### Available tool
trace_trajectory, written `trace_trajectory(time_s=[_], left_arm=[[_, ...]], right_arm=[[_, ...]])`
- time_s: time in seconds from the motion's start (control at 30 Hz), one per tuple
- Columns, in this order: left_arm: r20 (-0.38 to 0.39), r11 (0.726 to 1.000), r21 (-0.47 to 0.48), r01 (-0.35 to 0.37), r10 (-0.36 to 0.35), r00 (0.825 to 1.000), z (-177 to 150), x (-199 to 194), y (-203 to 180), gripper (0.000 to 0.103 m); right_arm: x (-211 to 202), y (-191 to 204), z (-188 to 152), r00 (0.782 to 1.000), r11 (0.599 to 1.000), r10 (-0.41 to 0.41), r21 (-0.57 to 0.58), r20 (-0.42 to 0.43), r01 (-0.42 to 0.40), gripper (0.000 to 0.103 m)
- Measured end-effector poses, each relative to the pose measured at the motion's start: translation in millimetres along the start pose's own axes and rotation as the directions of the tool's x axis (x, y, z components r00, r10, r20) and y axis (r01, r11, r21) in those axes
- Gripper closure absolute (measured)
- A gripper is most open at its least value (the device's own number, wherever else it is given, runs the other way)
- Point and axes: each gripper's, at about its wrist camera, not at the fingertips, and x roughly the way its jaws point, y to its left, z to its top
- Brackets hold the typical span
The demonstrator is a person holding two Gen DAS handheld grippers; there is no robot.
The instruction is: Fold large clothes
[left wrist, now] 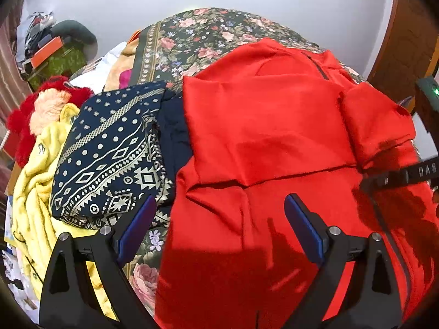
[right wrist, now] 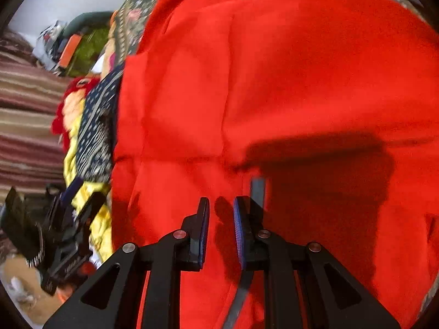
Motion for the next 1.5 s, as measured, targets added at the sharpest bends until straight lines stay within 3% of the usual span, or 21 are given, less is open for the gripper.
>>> trace_trajectory(time_s=[0.13, 0.27, 0.33, 0.47, 0.53, 0.73, 0.97, 1.1, 1.2, 1.3, 1.37, 1.47, 1.5], left_arm=[[0.020, 1.000, 0.027, 0.012, -0.013, 1.000, 6.6, -16.1, -14.9, 0.008], [0.059, 0.996, 0.084, 0.013, -0.018, 0.998, 19.6, -37.4, -42.5, 0.008], [0.084, 0.993, 0.115, 0.015, -0.024, 0.996, 27.6, -48.0, -59.8, 0.008], [0.126, 0.983, 0.177, 0.041, -0.064, 0.990, 45.8, -65.9, -101.6, 0.008], [0.136, 0.973, 0.223, 0.069, -0.101, 0.986, 57.3, -71.1, -131.9, 0.008], [0.096, 0.924, 0.357, 0.139, -0.185, 0.978, 80.3, -56.9, -226.1, 0.008], [-0.083, 0.857, 0.470, 0.213, -0.197, 0.977, 81.5, 20.3, -334.3, 0.008], [-0.114, 0.816, 0.550, 0.178, -0.138, 0.984, 71.7, 59.6, -375.4, 0.008], [-0.113, 0.805, 0.572, 0.156, -0.111, 0.987, 67.2, 79.1, -392.0, 0.008], [-0.078, 0.809, 0.573, 0.127, -0.100, 0.992, 69.6, 91.9, -401.8, 0.014], [-0.053, 0.819, 0.563, 0.111, -0.098, 0.994, 74.8, 93.3, -403.1, 0.025], [-0.029, 0.839, 0.535, 0.097, -0.097, 0.995, 85.6, 89.4, -402.5, 0.052], [-0.027, 0.843, 0.526, 0.108, -0.110, 0.994, 88.7, 85.7, -400.5, 0.068]], right_arm=[[-33.2, -0.8, -17.8, 0.995, 0.996, -0.047, -0.066, 0.082, 0.053, 0.089], [-91.5, -16.1, -28.8, 0.977, 0.994, -0.052, -0.079, 0.209, 0.070, 0.089], [-124.4, -26.7, -32.8, 0.958, 0.994, -0.057, -0.072, 0.282, 0.080, 0.089], [-193.5, -64.1, -44.2, 0.897, 0.991, -0.094, -0.041, 0.432, 0.124, 0.089], [-218.0, -86.3, -51.7, 0.874, 0.989, -0.114, -0.033, 0.472, 0.146, 0.089], [-247.7, -155.6, -78.2, 0.838, 0.974, -0.218, 0.056, 0.501, 0.220, 0.089], [-234.7, -226.7, -96.6, 0.840, 0.954, -0.301, 0.151, 0.451, 0.261, 0.089], [-222.9, -249.2, -98.4, 0.852, 0.953, -0.300, 0.178, 0.428, 0.245, 0.089], [-215.8, -261.5, -98.5, 0.860, 0.955, -0.286, 0.196, 0.421, 0.222, 0.089], [-208.7, -266.4, -97.1, 0.865, 0.957, -0.276, 0.203, 0.420, 0.207, 0.089], [-205.3, -266.2, -97.2, 0.865, 0.957, -0.277, 0.203, 0.419, 0.209, 0.089], [-200.5, -262.4, -96.2, 0.864, 0.954, -0.290, 0.194, 0.411, 0.227, 0.089], [-198.6, -259.8, -95.8, 0.865, 0.953, -0.294, 0.188, 0.406, 0.236, 0.089]])
